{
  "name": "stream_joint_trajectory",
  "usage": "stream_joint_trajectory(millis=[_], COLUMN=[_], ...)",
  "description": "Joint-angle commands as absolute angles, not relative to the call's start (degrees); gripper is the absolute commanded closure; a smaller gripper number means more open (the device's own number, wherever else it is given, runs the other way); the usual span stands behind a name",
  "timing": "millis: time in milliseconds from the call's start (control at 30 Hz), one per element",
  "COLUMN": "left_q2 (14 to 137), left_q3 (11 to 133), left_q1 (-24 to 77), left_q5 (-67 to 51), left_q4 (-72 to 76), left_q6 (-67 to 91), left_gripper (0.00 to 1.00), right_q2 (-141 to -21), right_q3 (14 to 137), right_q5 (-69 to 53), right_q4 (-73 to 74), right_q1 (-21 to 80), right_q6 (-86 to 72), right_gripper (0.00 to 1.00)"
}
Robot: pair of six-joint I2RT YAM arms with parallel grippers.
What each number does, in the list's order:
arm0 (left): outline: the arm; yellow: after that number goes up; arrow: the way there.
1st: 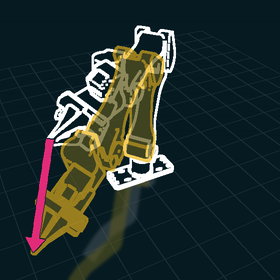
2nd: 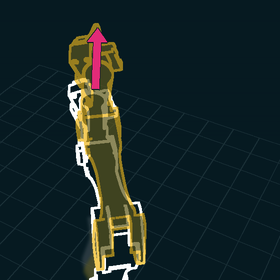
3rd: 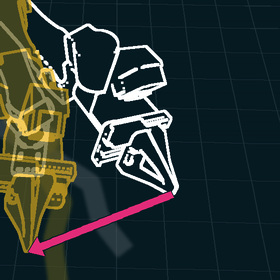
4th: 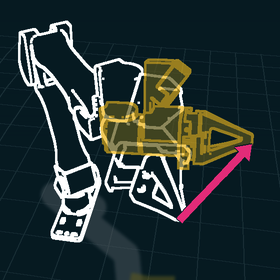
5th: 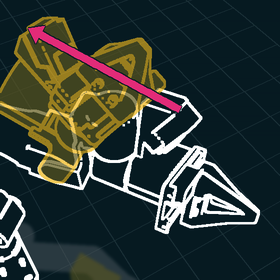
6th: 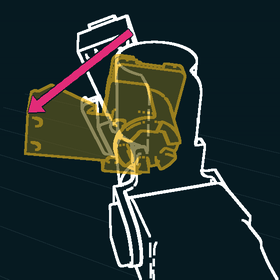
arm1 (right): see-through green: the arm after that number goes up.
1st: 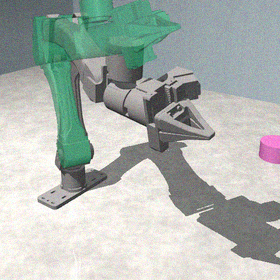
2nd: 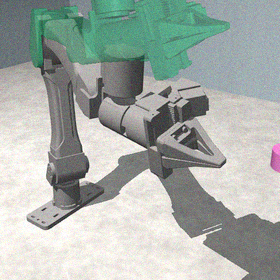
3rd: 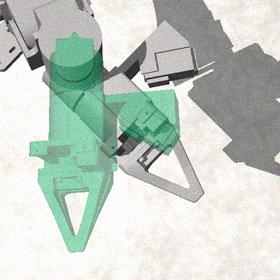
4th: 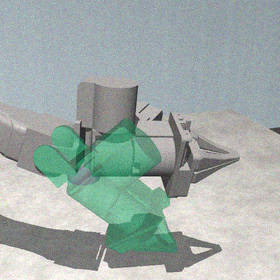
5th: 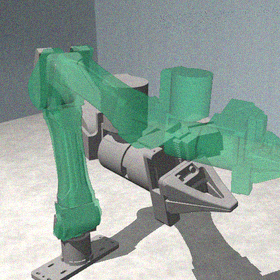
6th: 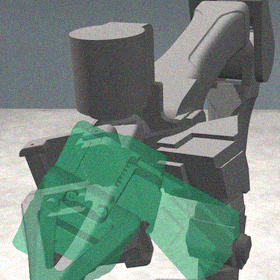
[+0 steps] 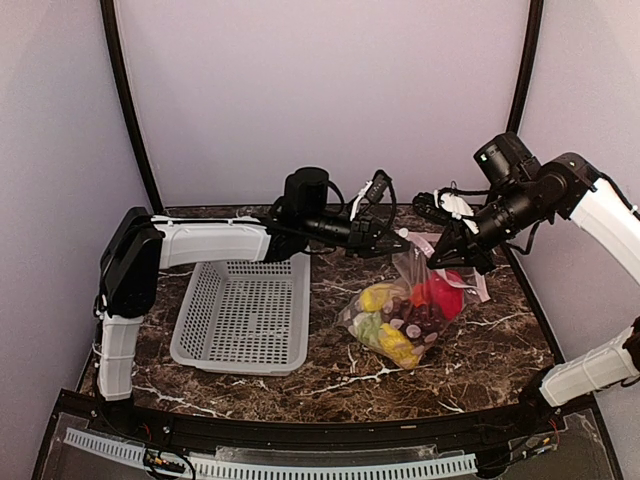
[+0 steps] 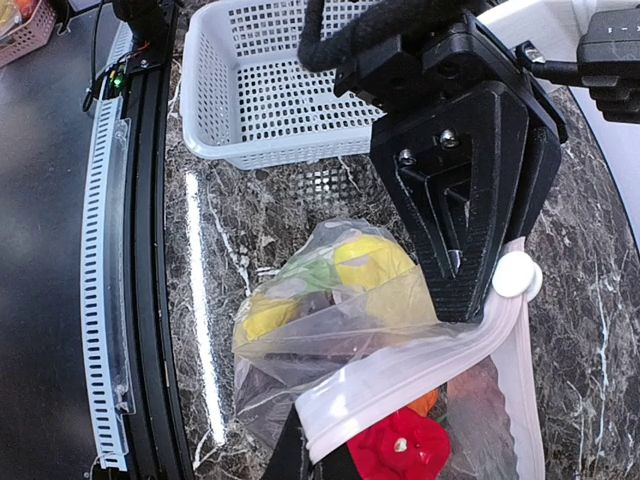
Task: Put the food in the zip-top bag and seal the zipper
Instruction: Hold the zipper food storage bag at the center of the board, then hold the zipper from the zipper food storage bag.
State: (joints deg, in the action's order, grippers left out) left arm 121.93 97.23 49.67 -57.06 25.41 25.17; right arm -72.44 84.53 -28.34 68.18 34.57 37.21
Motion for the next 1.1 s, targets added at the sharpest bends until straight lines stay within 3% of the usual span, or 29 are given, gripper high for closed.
stream_joint_trajectory(millis=[0, 167, 467, 600, 667, 733, 1067], left_q2=[121.8, 119.0, 114.2, 111.9, 110.3, 109.0, 107.9], left_q3=[95.9, 94.4, 99.0, 99.9, 100.2, 101.4, 110.7], left_q1=[49.0, 47.6, 47.5, 47.9, 48.5, 49.2, 54.8], left_q5=[-58.3, -56.4, -48.9, -45.4, -43.1, -40.8, -27.1], left_q4=[28.4, 26.2, 2.4, -2.3, -4.4, -6.8, -25.0], left_q6=[26.6, 24.3, 5.5, 1.9, -0.5, -3.7, -18.3], left_gripper=[0.94, 0.99, 0.99, 0.99, 0.99, 0.99, 0.99], right_q2=[-72.1, -71.7, -71.9, -73.9, -75.8, -78.6, -87.5], right_q3=[85.7, 84.3, 84.0, 91.0, 94.7, 99.0, 108.2], right_q5=[-27.1, -24.8, -19.3, -24.6, -28.2, -30.8, -38.8], right_q4=[67.7, 67.8, 67.7, 68.8, 69.8, 70.0, 67.3], right_q1=[34.9, 34.1, 29.9, 29.0, 29.0, 29.2, 30.6], right_q6=[37.0, 37.2, 37.6, 37.6, 37.4, 36.7, 34.7], right_gripper=[1.0, 1.0, 1.0, 0.84, 0.67, 0.59, 0.59])
